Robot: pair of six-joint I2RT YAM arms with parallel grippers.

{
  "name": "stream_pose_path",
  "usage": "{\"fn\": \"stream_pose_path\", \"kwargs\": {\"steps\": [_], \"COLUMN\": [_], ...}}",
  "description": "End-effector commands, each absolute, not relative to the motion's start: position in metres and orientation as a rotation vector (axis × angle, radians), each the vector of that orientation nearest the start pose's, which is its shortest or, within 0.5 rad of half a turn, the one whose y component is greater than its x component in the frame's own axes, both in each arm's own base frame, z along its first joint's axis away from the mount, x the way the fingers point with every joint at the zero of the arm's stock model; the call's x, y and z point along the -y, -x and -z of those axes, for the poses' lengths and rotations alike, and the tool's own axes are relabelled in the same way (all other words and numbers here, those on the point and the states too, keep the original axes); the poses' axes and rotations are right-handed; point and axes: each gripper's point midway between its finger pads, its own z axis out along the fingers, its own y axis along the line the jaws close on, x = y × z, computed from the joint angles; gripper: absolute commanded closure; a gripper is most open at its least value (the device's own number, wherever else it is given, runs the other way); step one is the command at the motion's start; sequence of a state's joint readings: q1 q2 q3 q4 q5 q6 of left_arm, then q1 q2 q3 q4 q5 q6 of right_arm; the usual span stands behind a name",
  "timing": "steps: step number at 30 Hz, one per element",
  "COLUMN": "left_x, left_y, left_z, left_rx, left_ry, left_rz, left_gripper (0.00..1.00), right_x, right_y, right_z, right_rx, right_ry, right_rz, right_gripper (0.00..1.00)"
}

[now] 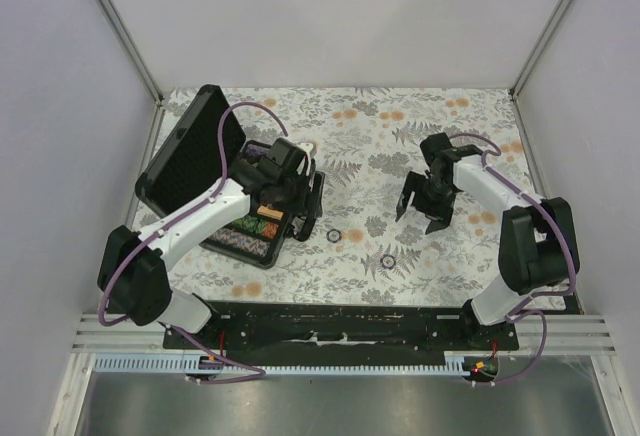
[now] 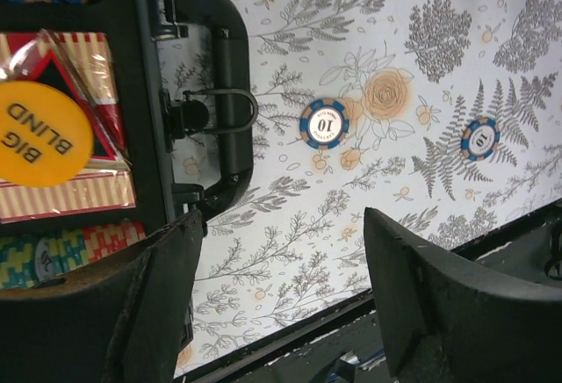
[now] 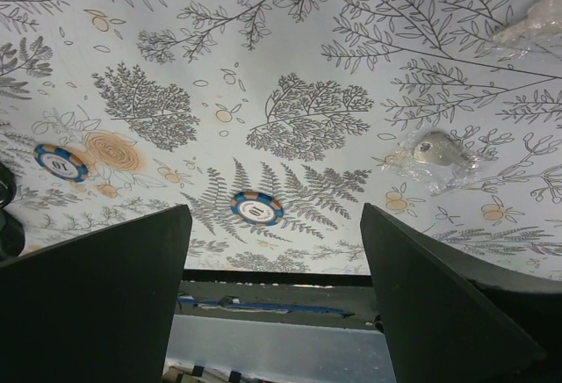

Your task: Pack up texas hold em set

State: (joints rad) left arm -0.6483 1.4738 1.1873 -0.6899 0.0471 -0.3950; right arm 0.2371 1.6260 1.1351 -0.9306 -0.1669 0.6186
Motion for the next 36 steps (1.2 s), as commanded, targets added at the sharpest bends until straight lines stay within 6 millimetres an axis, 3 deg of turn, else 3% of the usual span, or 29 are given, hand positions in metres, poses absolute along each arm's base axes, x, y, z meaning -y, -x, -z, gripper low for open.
{"fn": "stream_pose_path", "kwargs": {"steps": [1, 7, 10, 19, 25, 29, 36], "left_x": [0.25, 0.252, 0.253, 0.254, 0.25, 0.248, 0.242], "left_y": [-0.268, -0.269, -0.269, -0.271, -0.271, -0.27, -0.269], "left_z": [-0.148, -0.142, -0.139, -0.143, -0.146, -0.147, -0.15], "left_rx": [-2.49, -2.475, -2.48, -2.467, -2.468, -2.473, -2.473], "left_ry": [-0.348, -0.355, -0.36, -0.395, -0.393, -0.386, -0.362], "left_rz": [0.552, 0.57, 0.574, 0.561, 0.542, 0.536, 0.509], "left_gripper": [0.2, 0.2, 0.2, 0.2, 0.21, 0.2, 0.21], "right_x": [-0.1, -0.067, -0.058, -0.067, -0.065, -0.063, -0.058], "right_y": [-0.256, -0.248, -0.245, -0.24, -0.235, -0.231, -0.236], "right_z": [-0.063, -0.052, -0.045, -0.014, -0.006, 0.0, -0.002], "right_rx": [-3.006, -2.959, -2.933, -2.962, -2.966, -2.969, -2.935], "right_ry": [-0.552, -0.679, -0.766, -0.965, -0.997, -1.011, -0.983], "right_rz": [-0.19, 0.073, 0.098, -0.064, -0.031, -0.015, 0.012], "right_gripper": [0.14, 0.14, 0.14, 0.18, 0.22, 0.28, 0.55]}}
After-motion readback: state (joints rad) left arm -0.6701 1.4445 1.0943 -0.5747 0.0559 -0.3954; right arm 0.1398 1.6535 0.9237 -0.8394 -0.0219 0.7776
